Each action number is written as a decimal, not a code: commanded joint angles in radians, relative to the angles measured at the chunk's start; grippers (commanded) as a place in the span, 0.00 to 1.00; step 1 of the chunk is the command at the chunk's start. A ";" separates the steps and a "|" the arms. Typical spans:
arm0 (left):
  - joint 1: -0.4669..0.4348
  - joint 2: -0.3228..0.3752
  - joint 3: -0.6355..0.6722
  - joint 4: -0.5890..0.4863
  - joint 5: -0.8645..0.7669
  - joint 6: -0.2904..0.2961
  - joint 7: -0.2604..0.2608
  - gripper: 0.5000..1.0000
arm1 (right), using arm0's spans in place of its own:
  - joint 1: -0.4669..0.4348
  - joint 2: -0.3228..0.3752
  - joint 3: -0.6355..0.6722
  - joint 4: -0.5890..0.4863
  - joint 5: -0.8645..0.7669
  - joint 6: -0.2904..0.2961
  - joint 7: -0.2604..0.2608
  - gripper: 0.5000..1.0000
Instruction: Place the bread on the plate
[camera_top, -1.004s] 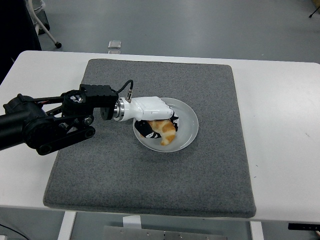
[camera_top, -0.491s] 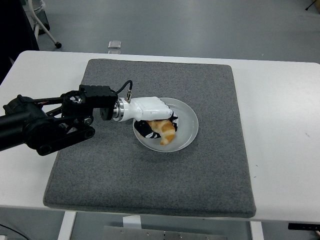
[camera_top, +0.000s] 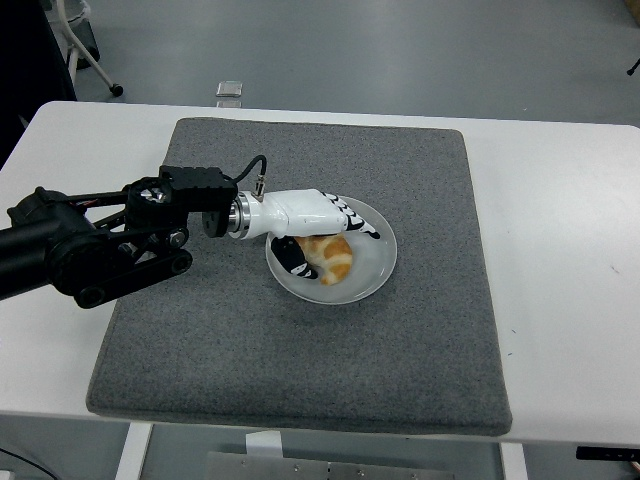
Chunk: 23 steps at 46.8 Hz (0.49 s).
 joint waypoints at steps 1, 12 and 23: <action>-0.004 0.003 -0.005 -0.010 -0.021 0.001 -0.001 0.98 | 0.000 0.000 0.000 0.000 0.000 0.000 0.000 0.86; -0.015 0.018 -0.066 -0.068 -0.080 -0.002 -0.003 0.98 | 0.000 0.000 0.001 0.000 0.000 0.000 0.000 0.86; -0.018 0.073 -0.167 -0.089 -0.293 -0.003 -0.001 0.98 | 0.000 0.000 0.000 0.000 0.000 0.000 0.000 0.86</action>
